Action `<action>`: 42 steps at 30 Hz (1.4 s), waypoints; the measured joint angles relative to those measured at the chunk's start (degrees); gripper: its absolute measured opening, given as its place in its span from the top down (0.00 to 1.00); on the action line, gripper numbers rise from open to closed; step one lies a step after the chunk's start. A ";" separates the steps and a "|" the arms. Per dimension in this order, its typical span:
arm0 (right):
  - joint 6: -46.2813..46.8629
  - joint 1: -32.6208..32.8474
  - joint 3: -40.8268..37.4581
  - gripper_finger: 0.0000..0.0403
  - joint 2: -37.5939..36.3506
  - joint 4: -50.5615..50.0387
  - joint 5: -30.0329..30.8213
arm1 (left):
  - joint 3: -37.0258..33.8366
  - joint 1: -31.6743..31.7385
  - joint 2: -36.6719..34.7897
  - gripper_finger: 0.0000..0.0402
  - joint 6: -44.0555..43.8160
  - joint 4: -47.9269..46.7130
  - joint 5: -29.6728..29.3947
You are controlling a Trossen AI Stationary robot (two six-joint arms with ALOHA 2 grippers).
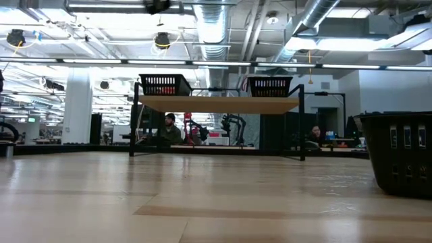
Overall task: Pick & Place Office Desk Supplies
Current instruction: Put the black bin on the shelf
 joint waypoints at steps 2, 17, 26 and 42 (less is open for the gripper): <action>9.86 3.59 -4.93 0.70 0.49 -0.05 -0.23 | 0.06 -2.38 4.00 0.81 -3.49 6.60 -1.27; 23.57 6.83 -13.14 0.71 8.70 3.57 -6.52 | -0.18 -2.65 29.75 0.74 -17.69 21.21 -0.88; 23.41 7.71 -13.12 0.71 5.00 -0.19 -6.49 | 0.62 -6.42 33.19 0.64 -25.20 42.80 -0.36; 21.89 8.35 -14.77 0.71 5.08 0.01 -4.96 | 13.59 -8.41 47.68 0.65 -27.81 43.25 -3.22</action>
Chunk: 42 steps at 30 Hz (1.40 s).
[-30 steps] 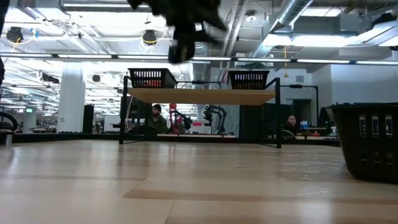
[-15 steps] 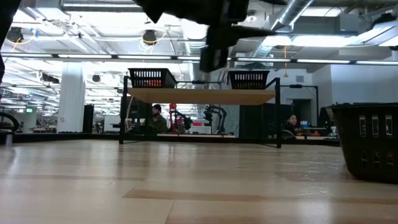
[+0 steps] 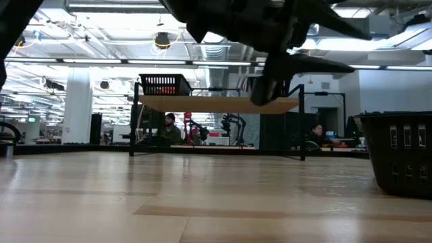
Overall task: Pick & Place Office Desk Supplies
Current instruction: Put the black bin on the shelf
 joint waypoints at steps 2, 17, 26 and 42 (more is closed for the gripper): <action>0.33 0.63 -1.31 0.71 0.00 -0.09 -0.20 | 0.26 -0.32 0.25 0.66 -0.04 -0.62 -1.13; -0.69 1.95 -5.02 0.71 0.09 0.39 0.22 | 0.80 -0.21 4.53 0.66 -0.48 -3.38 -8.29; -2.40 1.95 -5.02 0.71 0.09 0.35 1.51 | 0.79 -0.81 6.31 0.66 -1.51 -2.54 -9.59; -2.60 1.89 -8.74 0.71 0.15 6.36 4.87 | 0.75 -2.99 7.33 0.67 -4.01 -1.31 -11.46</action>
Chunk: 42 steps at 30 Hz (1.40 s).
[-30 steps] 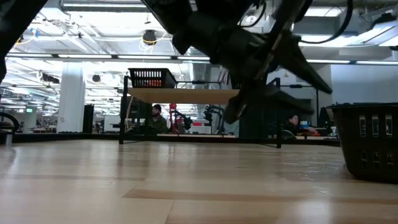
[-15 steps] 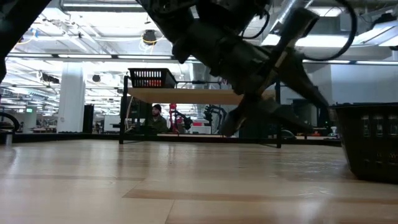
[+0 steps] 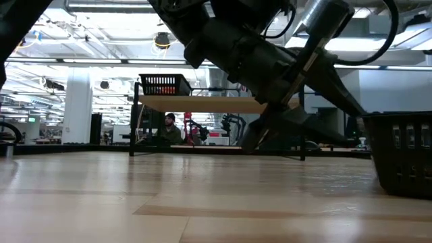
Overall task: Pick & Place Office Desk Supplies
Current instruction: Put the black bin on the shelf
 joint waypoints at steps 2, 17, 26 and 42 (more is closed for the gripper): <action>0.00 0.00 -0.45 0.71 0.00 0.97 0.03 | 0.00 -0.02 -0.02 0.69 0.08 -0.23 -0.59; -0.02 0.00 -0.63 0.71 0.00 1.76 0.03 | 0.00 -0.06 -0.65 0.98 6.93 -2.42 1.01; -0.02 0.42 -0.63 0.71 0.00 -0.60 -0.14 | -0.11 1.44 -11.11 0.99 13.99 -14.37 -7.27; -2.10 2.86 -0.61 0.71 -4.84 -6.47 1.46 | -9.33 13.63 -36.89 1.00 10.15 -25.05 -10.12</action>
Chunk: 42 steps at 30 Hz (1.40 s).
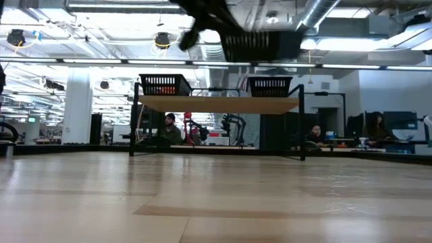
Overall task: Pick & Place Office Desk Supplies
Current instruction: Put the black bin on the shelf
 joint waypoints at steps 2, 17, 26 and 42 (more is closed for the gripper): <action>-0.02 0.53 0.00 0.71 -0.52 -0.02 1.74 | -0.44 1.44 -3.15 1.00 -0.60 -1.13 -0.81; -18.72 -5.31 0.00 0.71 -0.98 1.75 3.91 | -0.63 21.17 -10.06 1.00 -10.57 -4.69 -2.74; -22.38 -5.39 0.00 0.71 -0.96 2.89 4.05 | -0.60 25.33 -6.80 1.00 -11.06 -6.99 -1.96; -19.01 -2.00 0.00 0.71 -0.96 3.04 3.84 | -0.58 26.10 -1.02 0.81 -10.60 -6.93 -3.68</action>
